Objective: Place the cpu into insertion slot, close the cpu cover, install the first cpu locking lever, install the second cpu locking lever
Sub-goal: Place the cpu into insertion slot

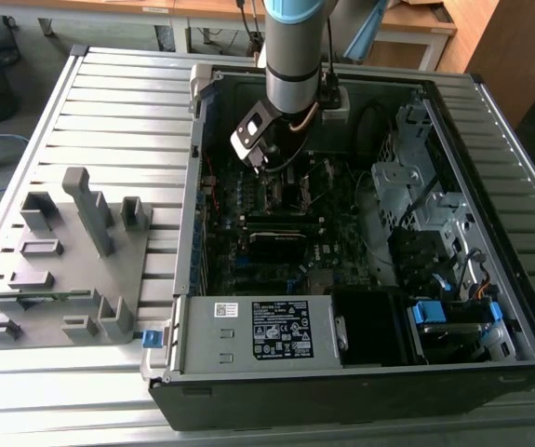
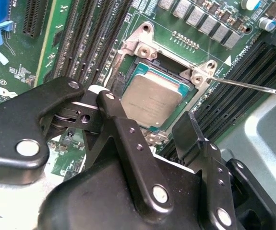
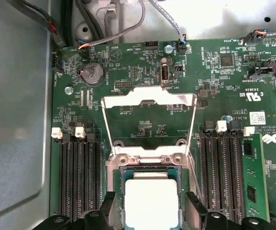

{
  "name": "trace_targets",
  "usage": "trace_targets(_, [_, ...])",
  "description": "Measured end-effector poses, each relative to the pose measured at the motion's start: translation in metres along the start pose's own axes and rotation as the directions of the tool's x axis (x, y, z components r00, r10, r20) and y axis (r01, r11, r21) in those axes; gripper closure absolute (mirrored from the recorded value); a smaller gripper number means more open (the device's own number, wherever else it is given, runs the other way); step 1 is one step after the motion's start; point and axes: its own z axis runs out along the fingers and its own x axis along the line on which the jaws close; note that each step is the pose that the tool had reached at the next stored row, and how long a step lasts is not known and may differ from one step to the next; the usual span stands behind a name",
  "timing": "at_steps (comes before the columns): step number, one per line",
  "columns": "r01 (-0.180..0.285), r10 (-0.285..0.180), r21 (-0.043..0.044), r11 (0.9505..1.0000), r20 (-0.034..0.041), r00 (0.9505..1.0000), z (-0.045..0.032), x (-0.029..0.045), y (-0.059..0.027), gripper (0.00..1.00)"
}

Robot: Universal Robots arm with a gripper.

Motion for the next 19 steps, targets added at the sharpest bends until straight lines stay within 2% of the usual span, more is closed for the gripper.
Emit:
trace_targets(12, [-0.003, 0.003, -0.0001, 1.0000, 0.0003, 1.0000, -0.0001, 0.0012, -0.0001, 0.33])
trace_targets(19, [-0.003, 0.003, 0.0003, 1.0000, 0.0003, 1.0000, -0.0054, 0.0016, 0.0004, 0.33])
